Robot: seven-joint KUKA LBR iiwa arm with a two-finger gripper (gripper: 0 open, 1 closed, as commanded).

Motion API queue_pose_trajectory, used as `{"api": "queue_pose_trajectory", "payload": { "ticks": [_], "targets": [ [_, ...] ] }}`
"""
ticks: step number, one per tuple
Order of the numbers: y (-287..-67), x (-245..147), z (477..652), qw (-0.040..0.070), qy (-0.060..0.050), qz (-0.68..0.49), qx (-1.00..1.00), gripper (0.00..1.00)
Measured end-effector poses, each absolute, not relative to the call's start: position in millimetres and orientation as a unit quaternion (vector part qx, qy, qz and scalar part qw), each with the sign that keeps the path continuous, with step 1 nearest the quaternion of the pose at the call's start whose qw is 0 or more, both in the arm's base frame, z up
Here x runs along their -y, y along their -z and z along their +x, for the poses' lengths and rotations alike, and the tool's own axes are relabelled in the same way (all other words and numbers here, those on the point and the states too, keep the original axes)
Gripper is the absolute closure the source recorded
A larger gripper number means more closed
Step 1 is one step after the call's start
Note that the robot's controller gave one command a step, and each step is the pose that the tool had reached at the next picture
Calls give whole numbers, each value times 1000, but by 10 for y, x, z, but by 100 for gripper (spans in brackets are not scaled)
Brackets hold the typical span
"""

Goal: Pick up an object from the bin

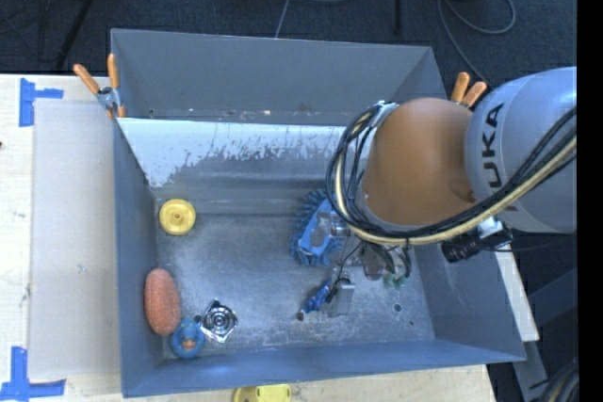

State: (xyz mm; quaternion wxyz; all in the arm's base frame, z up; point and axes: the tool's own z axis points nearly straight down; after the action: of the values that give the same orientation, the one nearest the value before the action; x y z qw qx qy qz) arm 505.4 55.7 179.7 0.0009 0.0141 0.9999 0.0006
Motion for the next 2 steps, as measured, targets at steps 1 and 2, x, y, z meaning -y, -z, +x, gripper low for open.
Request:
{"api": "queue_pose_trajectory", "payload": {
  "ticks": [1, 2],
  "targets": [
    [-1580, -395, 4905, -2, 0, 7, -1000, 0],
    [-1221, -316, 4772, 0, 0, -59, -998, 0]
  ]
}}
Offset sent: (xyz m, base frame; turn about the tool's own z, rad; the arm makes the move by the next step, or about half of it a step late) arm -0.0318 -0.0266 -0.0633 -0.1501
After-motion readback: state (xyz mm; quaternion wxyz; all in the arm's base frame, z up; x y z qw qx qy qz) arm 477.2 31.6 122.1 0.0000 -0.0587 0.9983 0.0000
